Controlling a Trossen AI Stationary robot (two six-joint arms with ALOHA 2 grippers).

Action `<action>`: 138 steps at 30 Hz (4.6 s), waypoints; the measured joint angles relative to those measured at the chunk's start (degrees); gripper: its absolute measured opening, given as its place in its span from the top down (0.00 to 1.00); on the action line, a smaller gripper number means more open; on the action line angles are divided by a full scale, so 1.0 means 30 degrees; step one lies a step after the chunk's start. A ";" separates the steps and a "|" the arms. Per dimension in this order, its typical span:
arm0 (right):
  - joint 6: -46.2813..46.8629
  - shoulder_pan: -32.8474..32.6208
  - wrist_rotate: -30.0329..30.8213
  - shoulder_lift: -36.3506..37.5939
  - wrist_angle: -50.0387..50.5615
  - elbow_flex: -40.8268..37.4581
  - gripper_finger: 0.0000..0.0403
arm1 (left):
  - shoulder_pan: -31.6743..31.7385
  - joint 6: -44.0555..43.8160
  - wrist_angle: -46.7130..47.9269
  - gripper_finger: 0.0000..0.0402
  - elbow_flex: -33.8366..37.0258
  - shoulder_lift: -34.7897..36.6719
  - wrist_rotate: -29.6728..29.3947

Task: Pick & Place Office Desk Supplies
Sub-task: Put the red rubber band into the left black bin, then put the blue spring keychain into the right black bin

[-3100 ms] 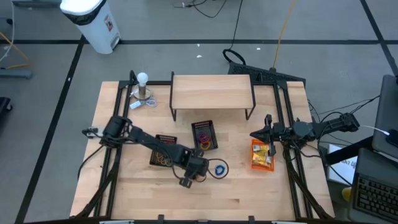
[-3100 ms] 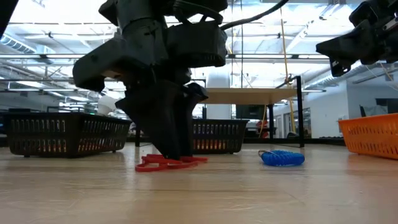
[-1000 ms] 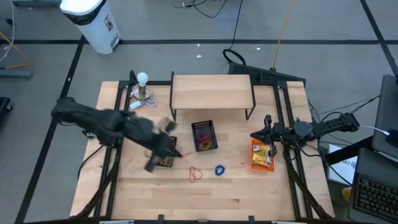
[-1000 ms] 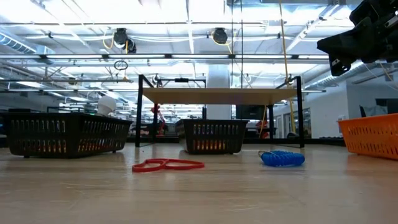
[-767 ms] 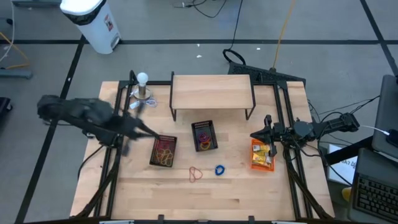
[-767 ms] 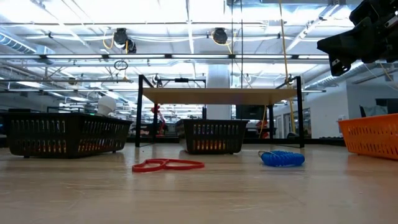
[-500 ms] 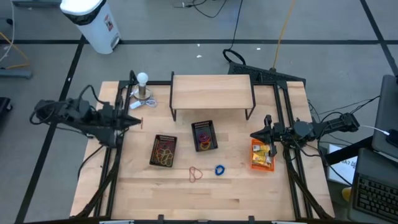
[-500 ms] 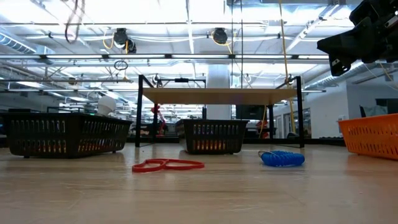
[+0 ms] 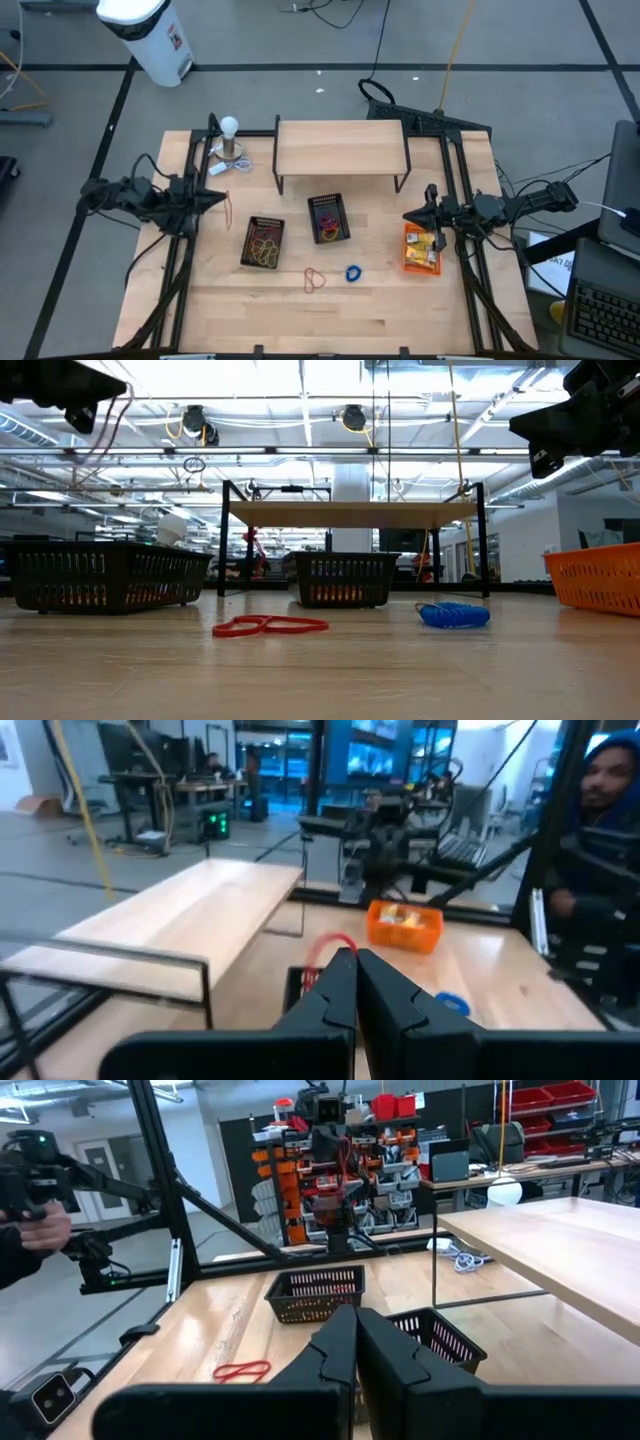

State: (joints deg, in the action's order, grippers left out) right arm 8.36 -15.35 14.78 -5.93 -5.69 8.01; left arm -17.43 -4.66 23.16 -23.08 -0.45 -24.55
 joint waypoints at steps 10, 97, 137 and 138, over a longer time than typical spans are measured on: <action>-0.0150 0.0005 0.0060 -0.0029 0.0066 0.0007 1.00 | -0.0007 -0.0066 -0.3654 1.00 0.1802 -0.0286 0.0412; -0.0655 0.0005 0.0038 -0.0022 -0.1167 -0.0568 1.00 | 0.4200 0.0392 0.2168 0.95 -0.6647 -1.0590 0.6730; -0.0019 -0.1796 0.2061 -1.5782 0.5235 1.0359 1.00 | 0.5129 -0.3134 -0.7500 0.98 0.5912 -0.1909 0.7180; -0.0015 -0.1948 0.2045 -1.6788 0.5722 1.1098 1.00 | 0.5129 -0.3134 -0.7574 0.97 0.5912 -0.1909 0.7180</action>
State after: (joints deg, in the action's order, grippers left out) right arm 8.32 -21.19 20.91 -56.30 11.47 41.30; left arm -2.04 -14.06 0.44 -5.34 -6.17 -3.01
